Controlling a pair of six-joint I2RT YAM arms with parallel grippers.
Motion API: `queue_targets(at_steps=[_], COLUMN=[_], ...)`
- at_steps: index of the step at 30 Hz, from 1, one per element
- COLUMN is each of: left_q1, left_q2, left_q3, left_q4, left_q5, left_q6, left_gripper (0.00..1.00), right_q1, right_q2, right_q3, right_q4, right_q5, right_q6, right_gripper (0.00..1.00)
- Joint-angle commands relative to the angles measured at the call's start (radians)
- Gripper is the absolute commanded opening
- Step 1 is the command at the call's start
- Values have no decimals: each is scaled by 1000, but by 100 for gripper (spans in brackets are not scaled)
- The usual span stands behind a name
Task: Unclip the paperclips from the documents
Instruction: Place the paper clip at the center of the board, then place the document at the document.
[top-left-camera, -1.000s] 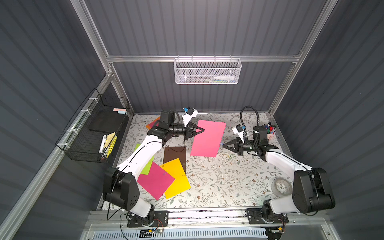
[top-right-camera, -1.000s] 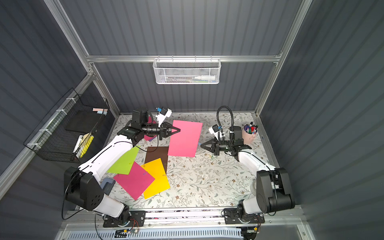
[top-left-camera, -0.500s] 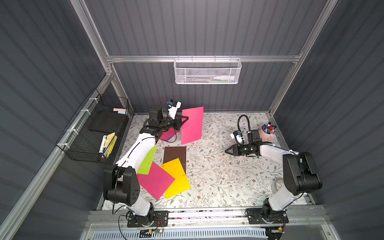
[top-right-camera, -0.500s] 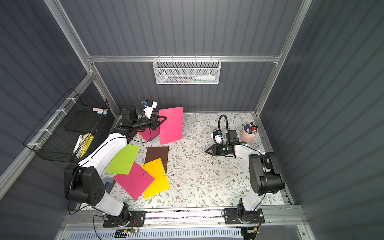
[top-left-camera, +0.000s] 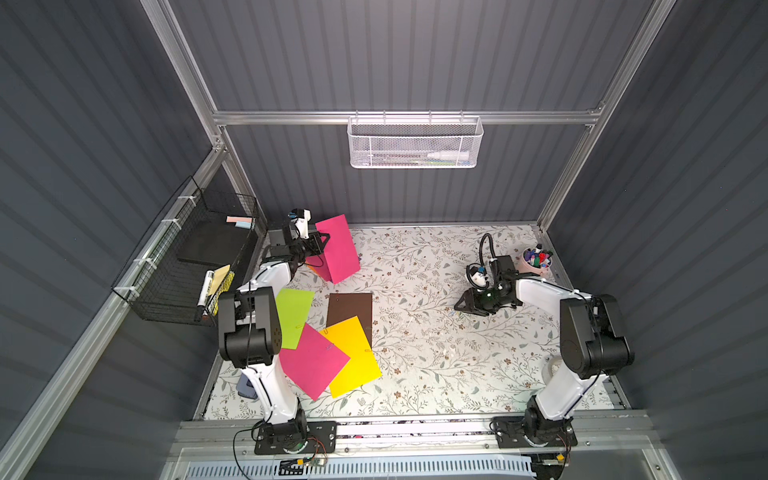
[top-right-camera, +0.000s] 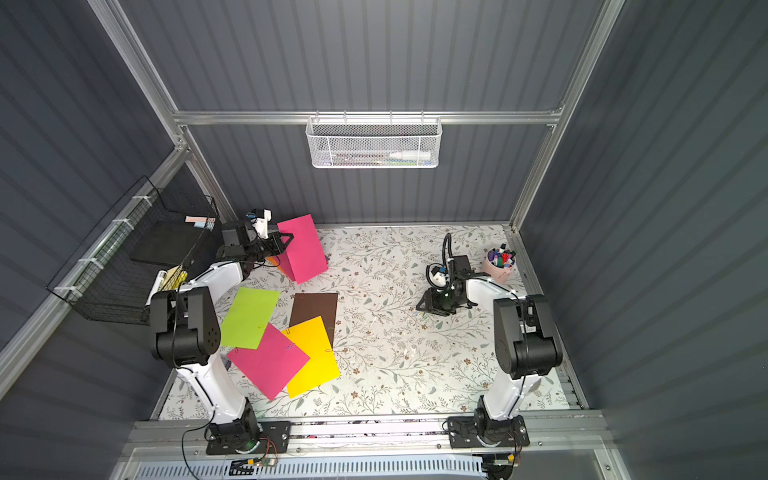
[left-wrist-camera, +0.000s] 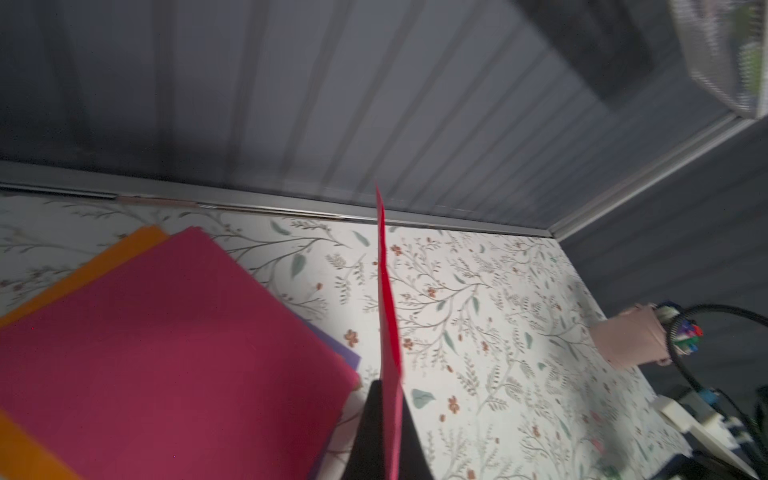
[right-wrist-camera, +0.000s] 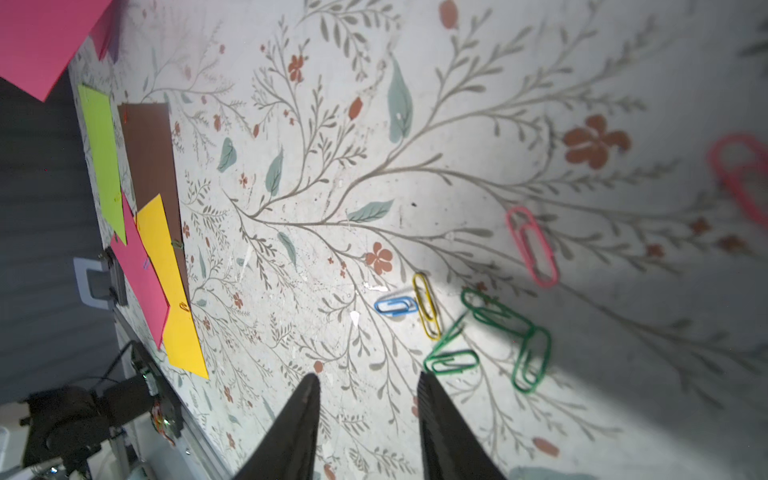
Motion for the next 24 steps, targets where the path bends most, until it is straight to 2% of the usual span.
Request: queue_targets(at_steps=[1, 6, 8, 11, 12, 14, 17, 19, 24], left_q1=[19, 32, 37, 50, 53, 57, 57, 56, -3], left_q2=[65, 133, 149, 172, 183, 192, 149, 109, -23], left_q3=[54, 95, 127, 152, 169, 182, 143, 110, -39], left_q4=[15, -45, -72, -104, -130, -166, -168, -178, -230], left_q5=[-72, -212, -320, -395, -421, -481, -572, -646, -658], left_q6=[-25, -26, -23, -23, -25, -32, -56, -71, -96], left_gripper=[0, 0, 0, 0, 13, 66, 98, 100, 98], right_q1=[11, 29, 36, 46, 50, 65, 81, 88, 96], right_q2=[-26, -76, -96, -107, -108, -108, -106, -107, -111], right_q3=[26, 33, 37, 46, 50, 62, 77, 85, 95], right_q4=[-104, -140, -143, -150, -154, -164, -172, -175, -169], right_q5=[87, 148, 144, 126, 121, 117, 118, 116, 108], right_q6=[-3, -9, -9, -7, -10, -13, -15, -14, -9], right_gripper=[47, 51, 52, 53, 53, 54, 55, 55, 56])
